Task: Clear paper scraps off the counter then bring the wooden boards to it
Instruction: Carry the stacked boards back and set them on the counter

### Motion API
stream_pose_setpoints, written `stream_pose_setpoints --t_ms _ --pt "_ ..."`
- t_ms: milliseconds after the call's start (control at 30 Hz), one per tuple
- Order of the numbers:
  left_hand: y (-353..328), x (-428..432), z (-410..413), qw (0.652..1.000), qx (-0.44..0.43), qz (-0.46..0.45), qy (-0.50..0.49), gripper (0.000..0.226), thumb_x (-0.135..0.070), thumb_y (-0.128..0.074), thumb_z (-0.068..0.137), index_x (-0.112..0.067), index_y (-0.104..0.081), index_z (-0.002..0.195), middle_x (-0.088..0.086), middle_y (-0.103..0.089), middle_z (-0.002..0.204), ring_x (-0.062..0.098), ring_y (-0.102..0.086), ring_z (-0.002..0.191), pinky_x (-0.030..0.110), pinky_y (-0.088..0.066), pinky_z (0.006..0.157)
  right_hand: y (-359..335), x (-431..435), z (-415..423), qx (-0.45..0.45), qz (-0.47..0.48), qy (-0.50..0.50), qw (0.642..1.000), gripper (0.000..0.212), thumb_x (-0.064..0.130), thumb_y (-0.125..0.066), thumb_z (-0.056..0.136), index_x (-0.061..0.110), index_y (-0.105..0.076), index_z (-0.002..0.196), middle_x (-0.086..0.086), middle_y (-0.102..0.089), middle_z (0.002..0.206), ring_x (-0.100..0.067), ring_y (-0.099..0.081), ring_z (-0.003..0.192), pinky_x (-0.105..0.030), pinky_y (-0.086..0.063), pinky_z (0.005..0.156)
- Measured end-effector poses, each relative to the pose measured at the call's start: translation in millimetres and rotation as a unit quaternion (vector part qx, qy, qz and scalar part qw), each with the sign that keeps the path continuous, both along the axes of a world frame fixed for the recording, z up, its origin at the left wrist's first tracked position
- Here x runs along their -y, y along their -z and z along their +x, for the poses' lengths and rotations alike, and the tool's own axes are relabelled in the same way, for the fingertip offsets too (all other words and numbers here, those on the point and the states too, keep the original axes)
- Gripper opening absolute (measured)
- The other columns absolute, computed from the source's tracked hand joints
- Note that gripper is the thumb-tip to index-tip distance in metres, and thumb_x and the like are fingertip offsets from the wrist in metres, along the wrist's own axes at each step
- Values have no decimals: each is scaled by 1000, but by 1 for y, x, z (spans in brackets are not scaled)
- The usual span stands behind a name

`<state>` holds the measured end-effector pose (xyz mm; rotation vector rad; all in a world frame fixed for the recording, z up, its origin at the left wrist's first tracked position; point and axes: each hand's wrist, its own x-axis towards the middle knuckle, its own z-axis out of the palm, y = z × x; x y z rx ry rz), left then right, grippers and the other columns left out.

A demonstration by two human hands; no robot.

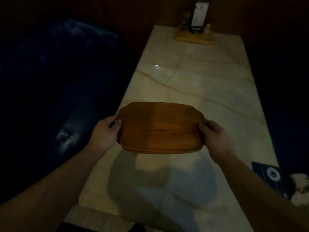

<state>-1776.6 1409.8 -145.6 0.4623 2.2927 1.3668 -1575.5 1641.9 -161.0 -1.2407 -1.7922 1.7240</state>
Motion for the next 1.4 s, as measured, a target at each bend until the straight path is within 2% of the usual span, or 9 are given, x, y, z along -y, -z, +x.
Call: stream_pose_setpoints --t_ms 100,200,433,567,800,933,1033,1200,1400 --pt "-17 8 22 996 -8 23 -82 37 -23 -43 100 -10 -51 133 2 -58 120 22 -57 110 35 -45 98 -16 -15 -11 -25 17 -71 997 13 31 -60 86 24 -71 86 -16 -72 96 -37 -68 95 -55 -55 86" --pt "-39 28 50 985 -31 51 -162 34 -20 -44 100 -9 -54 131 4 -63 115 21 -61 104 41 -47 99 -39 -16 -27 -64 12 -142 988 19 22 -57 93 27 -73 85 -8 -74 96 -32 -69 95 -49 -55 87" --pt "-87 117 123 938 -108 31 -328 30 -18 -43 100 -12 -59 124 -17 -60 85 -4 -57 75 4 -45 58 -91 42 -66 -103 16 -306 946 35 13 -54 94 32 -77 74 8 -77 76 -16 -72 79 -34 -52 75" --pt "-115 178 171 909 -119 0 -398 29 -21 -43 99 -13 -65 117 0 -70 84 16 -66 74 26 -55 65 -115 105 -68 -100 40 -411 905 36 18 -54 95 36 -77 74 0 -78 83 -24 -72 86 -45 -56 86" --pt "-157 299 299 824 -148 -2 -547 19 -23 -43 100 -21 -61 102 14 -68 80 24 -67 65 32 -53 55 -161 257 -30 -122 80 -554 820 29 18 -48 98 13 -73 82 -29 -70 97 -47 -65 92 -61 -51 85" --pt "-165 376 396 769 -151 -17 -621 23 -20 -44 99 -12 -65 96 9 -63 64 6 -59 41 15 -41 37 -177 360 20 -128 80 -607 780 28 17 -50 97 15 -72 80 -24 -71 95 -42 -67 91 -50 -53 82" --pt "-173 432 484 727 -142 -21 -672 27 -19 -45 98 -6 -68 92 9 -63 62 10 -60 43 23 -45 43 -182 443 75 -132 91 -659 735 27 20 -50 96 3 -71 91 -27 -69 94 -42 -66 87 -41 -48 72" --pt "-189 514 619 658 -143 -42 -738 27 -21 -47 96 -12 -69 84 11 -63 63 24 -61 56 37 -51 58 -196 564 178 -132 92 -741 652 31 26 -47 97 4 -69 92 -25 -67 86 -38 -66 80 -47 -52 73" --pt "-208 579 753 566 -156 -60 -807 24 -23 -51 95 -13 -72 86 16 -69 69 22 -66 58 41 -53 52 -205 691 279 -147 73 -799 578 30 21 -44 100 5 -66 89 -15 -61 78 -28 -62 73 -42 -51 68"
